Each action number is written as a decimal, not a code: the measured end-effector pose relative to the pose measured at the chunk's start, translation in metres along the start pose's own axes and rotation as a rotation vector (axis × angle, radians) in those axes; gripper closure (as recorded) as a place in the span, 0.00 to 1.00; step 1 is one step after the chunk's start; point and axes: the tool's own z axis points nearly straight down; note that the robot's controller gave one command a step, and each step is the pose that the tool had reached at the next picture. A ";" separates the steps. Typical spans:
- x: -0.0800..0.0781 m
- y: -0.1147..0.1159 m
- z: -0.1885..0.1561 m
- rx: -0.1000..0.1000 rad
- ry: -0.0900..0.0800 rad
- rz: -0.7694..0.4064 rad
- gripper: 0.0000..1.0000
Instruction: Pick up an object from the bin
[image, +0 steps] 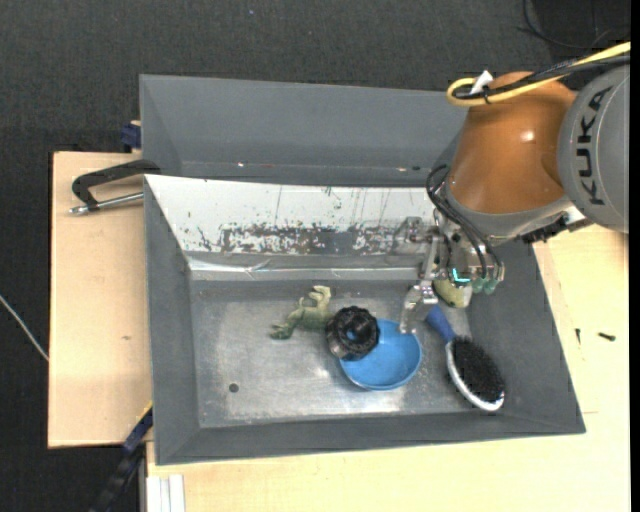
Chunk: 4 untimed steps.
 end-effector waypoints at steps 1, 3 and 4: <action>0.025 0.035 0.130 0.001 -0.015 -0.253 0.00; 0.044 0.007 0.127 0.002 -0.035 -0.268 1.00; 0.067 -0.058 0.003 0.008 -0.017 -0.546 1.00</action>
Offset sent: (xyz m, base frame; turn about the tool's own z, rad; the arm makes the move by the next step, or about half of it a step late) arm -0.0290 0.0338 -0.1329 -0.2525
